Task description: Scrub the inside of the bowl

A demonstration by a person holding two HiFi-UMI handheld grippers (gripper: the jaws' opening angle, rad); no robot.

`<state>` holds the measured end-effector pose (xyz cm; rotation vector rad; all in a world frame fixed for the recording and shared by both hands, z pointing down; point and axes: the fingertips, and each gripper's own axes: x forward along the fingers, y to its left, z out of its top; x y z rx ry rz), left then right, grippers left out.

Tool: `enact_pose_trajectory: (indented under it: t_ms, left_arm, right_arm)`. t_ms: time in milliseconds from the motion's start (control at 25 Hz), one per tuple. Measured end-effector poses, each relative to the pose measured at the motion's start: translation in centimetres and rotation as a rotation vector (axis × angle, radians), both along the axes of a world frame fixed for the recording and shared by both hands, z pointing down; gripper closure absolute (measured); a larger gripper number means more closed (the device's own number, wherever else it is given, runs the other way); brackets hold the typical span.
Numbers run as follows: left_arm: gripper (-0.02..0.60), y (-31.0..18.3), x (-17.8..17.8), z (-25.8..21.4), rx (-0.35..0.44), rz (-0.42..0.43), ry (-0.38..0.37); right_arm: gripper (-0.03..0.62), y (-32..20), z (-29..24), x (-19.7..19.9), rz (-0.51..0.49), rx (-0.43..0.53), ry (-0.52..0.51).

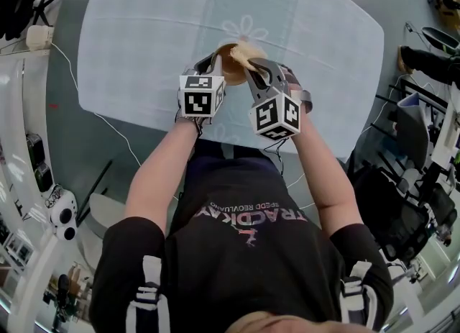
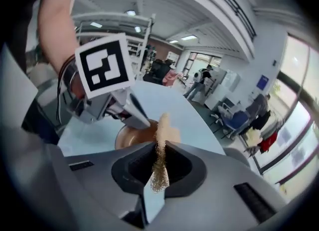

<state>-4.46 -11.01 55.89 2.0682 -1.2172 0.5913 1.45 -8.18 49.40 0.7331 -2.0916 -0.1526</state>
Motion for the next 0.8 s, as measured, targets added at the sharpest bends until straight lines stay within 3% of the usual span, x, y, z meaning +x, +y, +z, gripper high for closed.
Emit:
enact_pose_trajectory:
  t_ms: [160, 400, 560, 800]
  left_arm:
    - [0.554, 0.3, 0.6, -1.6, 0.064, 0.058, -0.045]
    - [0.552, 1.3, 1.0, -3.0, 0.132, 0.121, -0.115]
    - [0.546, 1.6, 1.3, -4.3, 0.216, 0.176, -0.165]
    - [0.534, 2.1, 1.7, -5.7, 0.279, 0.201, -0.186]
  right_arm:
    - [0.562, 0.5, 1.3, -0.4, -0.189, 0.109, 0.226]
    - [0.562, 1.1, 2.5, -0.3, -0.344, 0.183, 0.406]
    - [0.562, 0.9, 3.4, -0.1, -0.357, 0.168, 0.487]
    - [0.562, 1.2, 3.9, 0.1, -0.290, 0.086, 0.505]
